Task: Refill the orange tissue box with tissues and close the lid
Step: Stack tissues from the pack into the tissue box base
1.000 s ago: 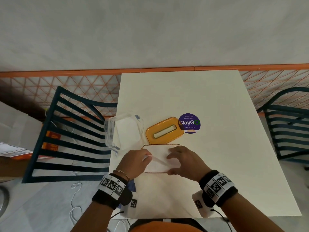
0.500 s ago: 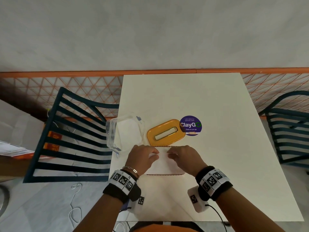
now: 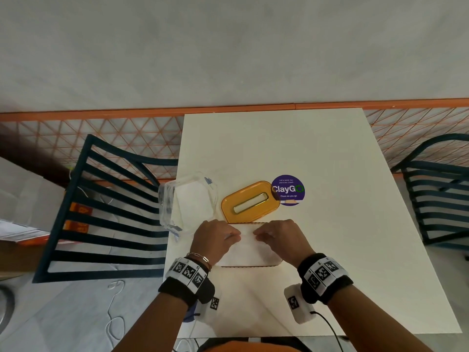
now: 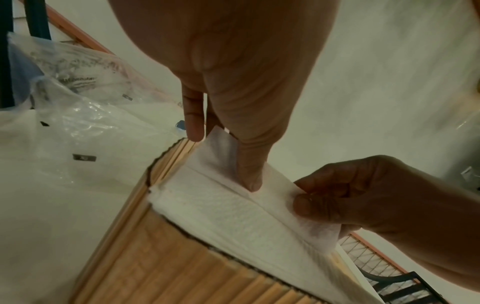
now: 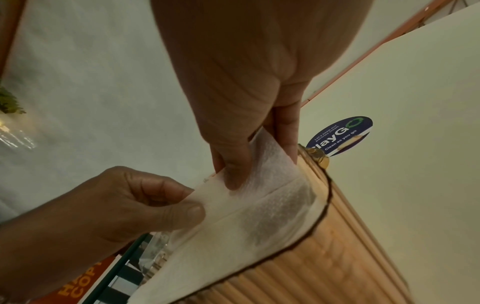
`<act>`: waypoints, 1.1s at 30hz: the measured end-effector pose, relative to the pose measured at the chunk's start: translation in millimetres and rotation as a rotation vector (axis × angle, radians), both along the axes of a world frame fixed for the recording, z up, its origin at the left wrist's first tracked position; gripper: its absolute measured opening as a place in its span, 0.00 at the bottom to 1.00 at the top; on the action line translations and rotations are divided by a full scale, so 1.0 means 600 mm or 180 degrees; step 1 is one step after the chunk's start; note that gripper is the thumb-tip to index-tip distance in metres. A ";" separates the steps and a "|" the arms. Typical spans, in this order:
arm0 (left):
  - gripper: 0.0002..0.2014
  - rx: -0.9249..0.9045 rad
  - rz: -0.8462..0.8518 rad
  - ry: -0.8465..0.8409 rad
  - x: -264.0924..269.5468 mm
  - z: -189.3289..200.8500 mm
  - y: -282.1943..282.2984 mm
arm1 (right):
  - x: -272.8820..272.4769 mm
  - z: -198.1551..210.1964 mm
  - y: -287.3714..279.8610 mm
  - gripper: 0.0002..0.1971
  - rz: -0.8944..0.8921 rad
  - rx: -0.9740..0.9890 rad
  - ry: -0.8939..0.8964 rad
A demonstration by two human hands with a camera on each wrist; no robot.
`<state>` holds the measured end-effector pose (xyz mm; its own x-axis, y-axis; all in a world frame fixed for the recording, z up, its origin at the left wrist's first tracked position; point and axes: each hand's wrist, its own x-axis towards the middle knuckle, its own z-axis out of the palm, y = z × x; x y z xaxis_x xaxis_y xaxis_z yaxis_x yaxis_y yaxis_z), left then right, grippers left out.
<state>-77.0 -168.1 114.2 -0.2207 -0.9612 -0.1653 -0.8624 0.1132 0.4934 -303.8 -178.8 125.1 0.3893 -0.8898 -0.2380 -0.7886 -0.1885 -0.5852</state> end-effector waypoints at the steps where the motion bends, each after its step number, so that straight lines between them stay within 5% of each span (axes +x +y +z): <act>1: 0.11 -0.0087 -0.0032 -0.0003 0.003 -0.003 0.002 | -0.002 -0.001 0.001 0.09 0.0024 -0.0015 -0.0015; 6: 0.05 -0.0437 -0.0115 -0.0109 0.015 -0.007 0.015 | -0.013 -0.002 0.002 0.10 0.0261 -0.0229 0.0027; 13: 0.22 -0.0933 -0.0329 -0.0424 0.027 -0.020 0.039 | -0.022 -0.009 -0.001 0.11 0.0423 -0.0334 0.0090; 21: 0.18 -0.1301 -0.0268 -0.0376 0.027 -0.030 0.062 | -0.028 -0.014 0.002 0.10 0.0529 -0.0691 0.0315; 33: 0.29 -0.0791 -0.0464 -0.1065 -0.038 -0.031 0.082 | -0.027 -0.015 0.000 0.11 0.0853 -0.0938 0.0469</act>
